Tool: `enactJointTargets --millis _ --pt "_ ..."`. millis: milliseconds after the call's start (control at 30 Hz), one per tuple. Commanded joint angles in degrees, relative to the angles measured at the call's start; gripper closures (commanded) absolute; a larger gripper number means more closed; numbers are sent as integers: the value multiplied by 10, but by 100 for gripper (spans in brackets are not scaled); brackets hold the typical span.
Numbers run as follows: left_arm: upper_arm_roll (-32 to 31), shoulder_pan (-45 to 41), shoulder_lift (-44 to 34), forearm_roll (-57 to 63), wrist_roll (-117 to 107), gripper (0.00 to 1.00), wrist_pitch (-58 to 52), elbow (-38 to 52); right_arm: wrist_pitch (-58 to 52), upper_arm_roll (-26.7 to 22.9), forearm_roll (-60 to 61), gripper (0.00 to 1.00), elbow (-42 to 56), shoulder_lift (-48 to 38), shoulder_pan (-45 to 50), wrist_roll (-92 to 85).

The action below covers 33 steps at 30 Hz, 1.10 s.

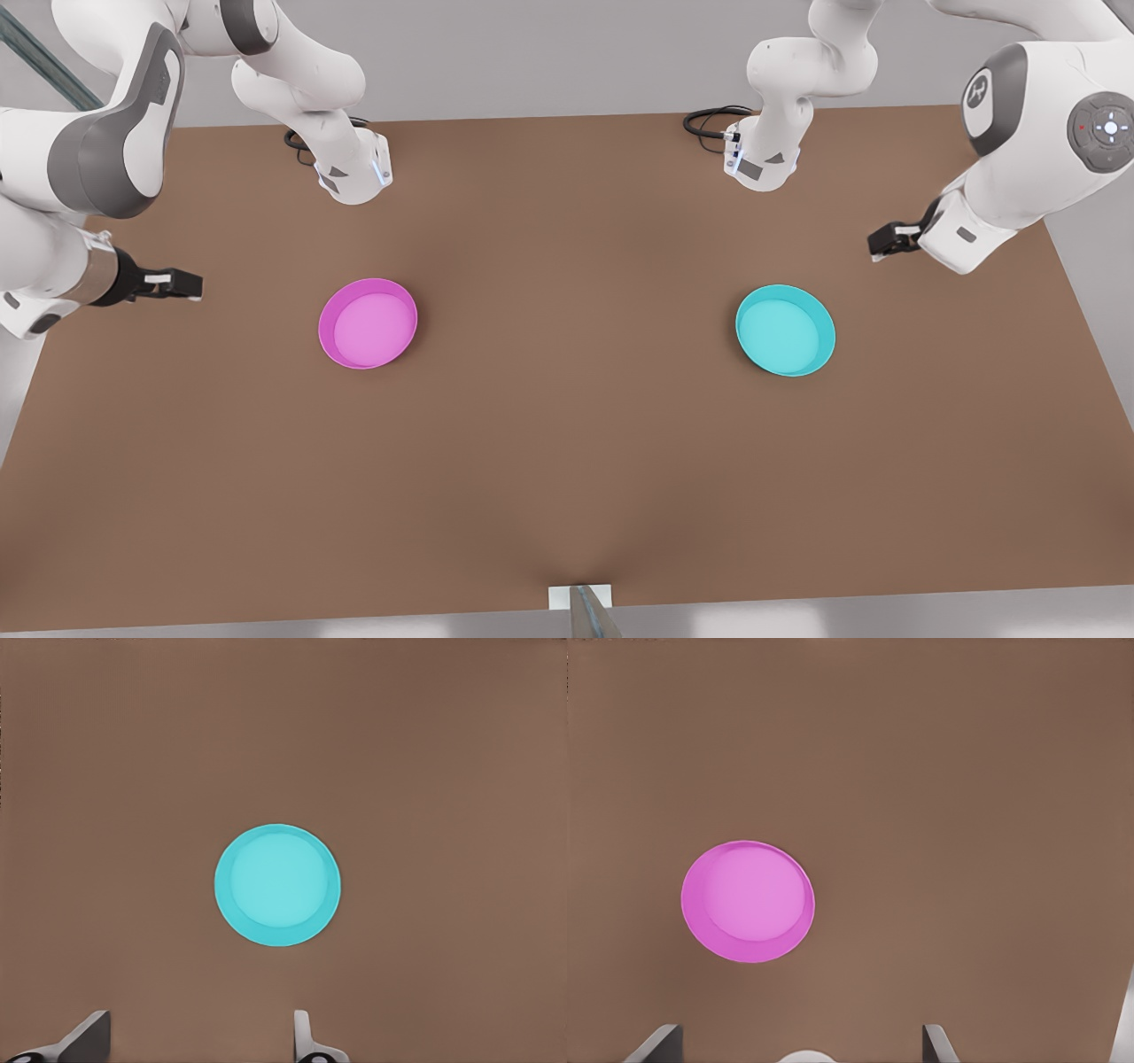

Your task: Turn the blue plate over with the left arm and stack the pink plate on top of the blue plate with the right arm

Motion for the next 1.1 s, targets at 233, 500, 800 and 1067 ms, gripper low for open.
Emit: enactJointTargets --millis 233,500,800,1067 --pt "110 67 171 -138 339 0 235 -140 22 0 3 0 -2 -1 -2 -20" --pt "121 86 207 -149 661 0 428 -279 20 0 3 0 -3 -1 -5 -20" --pt "106 83 244 -175 660 0 421 -326 20 0 4 0 -4 0 -5 -20" --pt "106 67 239 -189 543 0 436 -336 17 1 5 0 -6 0 -6 -20"
